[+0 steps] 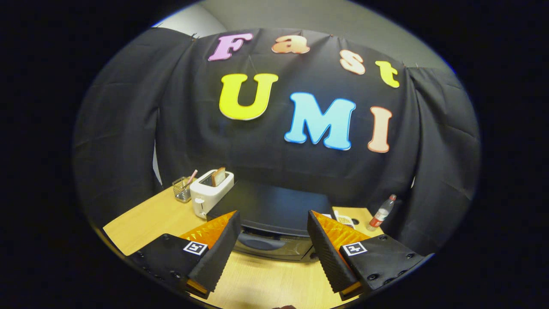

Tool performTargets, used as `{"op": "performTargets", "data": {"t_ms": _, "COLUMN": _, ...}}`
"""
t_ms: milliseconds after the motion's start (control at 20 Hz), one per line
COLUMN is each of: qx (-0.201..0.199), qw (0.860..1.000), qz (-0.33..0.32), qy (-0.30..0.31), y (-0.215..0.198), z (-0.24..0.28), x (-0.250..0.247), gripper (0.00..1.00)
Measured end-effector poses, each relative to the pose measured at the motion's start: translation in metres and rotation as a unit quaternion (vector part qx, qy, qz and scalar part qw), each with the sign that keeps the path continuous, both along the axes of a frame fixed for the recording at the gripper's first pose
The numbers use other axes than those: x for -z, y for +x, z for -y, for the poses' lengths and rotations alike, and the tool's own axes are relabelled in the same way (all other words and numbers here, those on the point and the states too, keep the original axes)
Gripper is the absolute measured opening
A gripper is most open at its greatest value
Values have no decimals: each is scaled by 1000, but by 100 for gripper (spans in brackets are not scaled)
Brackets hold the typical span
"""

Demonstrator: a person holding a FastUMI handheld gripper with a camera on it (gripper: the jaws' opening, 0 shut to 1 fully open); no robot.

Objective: Open the toaster oven, put the food inside, and close the toaster oven door.

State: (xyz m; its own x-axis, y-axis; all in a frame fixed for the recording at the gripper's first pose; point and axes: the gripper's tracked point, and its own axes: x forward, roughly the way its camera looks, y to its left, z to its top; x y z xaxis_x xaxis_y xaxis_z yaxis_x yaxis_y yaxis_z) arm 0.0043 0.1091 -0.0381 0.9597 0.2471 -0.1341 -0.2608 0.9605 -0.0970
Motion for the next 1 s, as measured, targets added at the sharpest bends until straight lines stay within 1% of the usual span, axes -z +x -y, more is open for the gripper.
{"op": "performTargets", "data": {"t_ms": 200, "qx": 30, "qw": 997, "qz": 42, "qy": 49, "y": -30, "z": 37, "x": -45, "gripper": 98}}
{"op": "performTargets", "data": {"t_ms": 350, "qx": 67, "qw": 993, "qz": 77, "qy": 53, "y": -45, "z": 84, "x": -70, "gripper": 98}}
{"op": "performTargets", "data": {"t_ms": 450, "qx": 78, "qw": 991, "qz": 92, "qy": 61, "y": -49, "z": 104, "x": -76, "gripper": 98}}
{"op": "performTargets", "data": {"t_ms": 600, "qx": 97, "qw": 989, "qz": 92, "qy": 68, "y": -52, "z": 125, "x": -77, "gripper": 98}}
{"op": "performTargets", "data": {"t_ms": 750, "qx": 104, "qw": 986, "qz": 94, "qy": 85, "y": -53, "z": 127, "x": -83, "gripper": 98}}
{"op": "performTargets", "data": {"t_ms": 850, "qx": 96, "qw": 988, "qz": 85, "qy": 90, "y": -48, "z": 118, "x": -77, "gripper": 98}}
{"op": "performTargets", "data": {"t_ms": 1000, "qx": 85, "qw": 990, "qz": 81, "qy": 78, "y": -44, "z": 106, "x": -79, "gripper": 98}}
